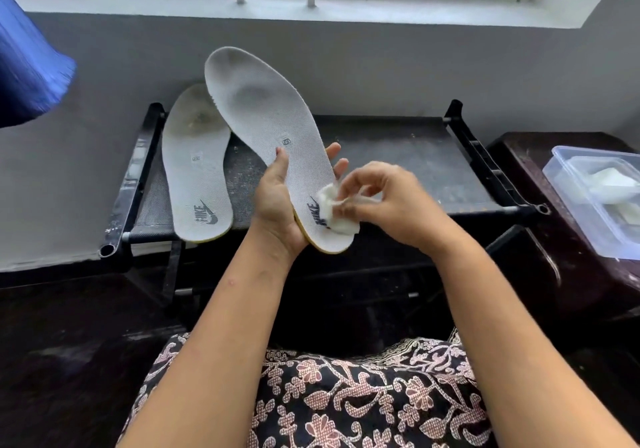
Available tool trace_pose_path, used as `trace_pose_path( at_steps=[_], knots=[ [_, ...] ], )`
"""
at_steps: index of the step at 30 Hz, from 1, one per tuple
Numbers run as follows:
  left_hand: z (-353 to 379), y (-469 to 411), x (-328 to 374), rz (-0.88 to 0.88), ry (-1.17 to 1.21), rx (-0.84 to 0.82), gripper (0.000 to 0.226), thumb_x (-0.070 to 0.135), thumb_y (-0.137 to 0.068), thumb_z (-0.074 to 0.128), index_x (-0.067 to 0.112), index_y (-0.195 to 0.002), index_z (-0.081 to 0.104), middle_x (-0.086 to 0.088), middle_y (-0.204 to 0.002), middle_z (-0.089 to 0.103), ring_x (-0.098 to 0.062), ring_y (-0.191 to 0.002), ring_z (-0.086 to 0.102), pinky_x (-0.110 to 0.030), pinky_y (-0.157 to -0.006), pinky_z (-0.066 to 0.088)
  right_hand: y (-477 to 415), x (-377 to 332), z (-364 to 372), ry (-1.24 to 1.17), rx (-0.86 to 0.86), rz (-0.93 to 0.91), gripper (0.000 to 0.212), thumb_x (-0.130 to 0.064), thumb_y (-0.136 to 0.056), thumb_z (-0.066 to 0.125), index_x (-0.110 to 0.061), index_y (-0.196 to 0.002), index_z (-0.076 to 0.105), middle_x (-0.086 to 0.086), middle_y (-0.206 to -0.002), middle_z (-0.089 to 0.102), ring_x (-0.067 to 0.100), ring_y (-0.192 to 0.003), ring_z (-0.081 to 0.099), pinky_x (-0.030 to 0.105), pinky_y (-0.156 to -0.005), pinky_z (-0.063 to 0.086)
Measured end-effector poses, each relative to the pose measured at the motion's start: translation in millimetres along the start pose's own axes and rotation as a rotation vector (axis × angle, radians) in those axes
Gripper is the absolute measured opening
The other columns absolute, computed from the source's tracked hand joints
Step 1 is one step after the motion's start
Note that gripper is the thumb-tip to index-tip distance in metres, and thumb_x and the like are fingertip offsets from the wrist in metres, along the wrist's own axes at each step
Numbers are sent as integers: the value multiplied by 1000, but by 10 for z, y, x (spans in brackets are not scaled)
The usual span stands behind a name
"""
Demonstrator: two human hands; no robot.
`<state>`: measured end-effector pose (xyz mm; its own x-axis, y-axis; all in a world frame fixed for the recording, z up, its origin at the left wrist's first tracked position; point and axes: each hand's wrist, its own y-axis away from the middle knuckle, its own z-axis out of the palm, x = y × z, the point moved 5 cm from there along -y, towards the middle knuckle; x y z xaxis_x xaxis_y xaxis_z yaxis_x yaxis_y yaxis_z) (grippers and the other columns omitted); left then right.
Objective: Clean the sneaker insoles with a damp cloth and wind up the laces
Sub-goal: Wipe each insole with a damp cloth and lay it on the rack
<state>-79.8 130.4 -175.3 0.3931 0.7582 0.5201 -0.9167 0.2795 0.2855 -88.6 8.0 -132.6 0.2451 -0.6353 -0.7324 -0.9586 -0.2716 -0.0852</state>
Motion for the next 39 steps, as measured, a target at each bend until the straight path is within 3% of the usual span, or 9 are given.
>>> trace_pose_path(
  at_steps=[5,7,11,19,22,26,28,32,39],
  knots=[
    [-55,-22,50,70,-4,13,54,49,-100,23,11,-105,61,-5,-107,68,-18,-92,64,-54,-93,46,162,169,-22,205,-441,86,12,-24,-72,81,-19,-79,73,17,-98,58,23,-83,57,32,-74,45],
    [-54,-22,56,78,-14,23,50,47,-100,24,12,-106,60,-6,-107,68,-19,-91,64,-55,-92,47,168,252,-160,250,-370,120,11,-26,-72,81,-22,-78,73,10,-91,63,20,-82,60,37,-76,47],
    [-14,-18,61,97,-110,19,47,44,-101,26,14,-104,61,-7,-109,68,-21,-97,64,-52,-96,46,141,211,-371,-347,-143,116,11,-20,-77,74,-16,-80,65,-8,-70,65,2,-66,60,16,-66,46],
    [-67,-37,65,123,-208,58,52,39,-99,35,0,-129,53,-13,-112,62,-31,-107,59,-49,-101,44,71,110,2,-538,-195,176,15,-21,-82,72,-13,-91,63,2,-94,72,13,-88,67,27,-81,49],
    [-50,-34,54,89,-148,46,51,41,-100,29,5,-117,60,-10,-101,67,-25,-95,62,-42,-97,46,7,62,67,-249,-95,107,13,-28,-74,79,-27,-81,68,-7,-110,60,8,-103,59,23,-92,45],
    [-93,-47,116,117,-44,55,51,38,-102,22,6,-107,62,-5,-91,73,-18,-84,64,-32,-84,48,104,110,93,137,-437,78,11,-27,-71,81,-27,-75,70,-2,-90,68,14,-92,62,35,-88,48],
    [-102,-53,151,142,30,49,48,33,-102,24,2,-110,59,-8,-99,71,-20,-86,67,-34,-85,51,141,200,-86,226,-445,152,13,-31,-68,81,-29,-73,69,-4,-84,69,13,-86,64,40,-87,50],
    [-115,-60,142,132,-58,77,41,26,-101,32,0,-121,56,-12,-105,68,-23,-93,65,-37,-84,53,137,162,-289,-254,-259,151,14,-15,-72,80,-18,-71,67,10,-102,70,21,-86,66,28,-81,51],
    [-174,-74,176,201,-245,227,31,10,-96,46,4,-126,50,-10,-100,64,-25,-89,64,-38,-71,55,147,254,-253,-665,-243,132,15,-14,-76,76,-12,-86,64,0,-99,67,11,-81,61,21,-70,51]
  ],
)
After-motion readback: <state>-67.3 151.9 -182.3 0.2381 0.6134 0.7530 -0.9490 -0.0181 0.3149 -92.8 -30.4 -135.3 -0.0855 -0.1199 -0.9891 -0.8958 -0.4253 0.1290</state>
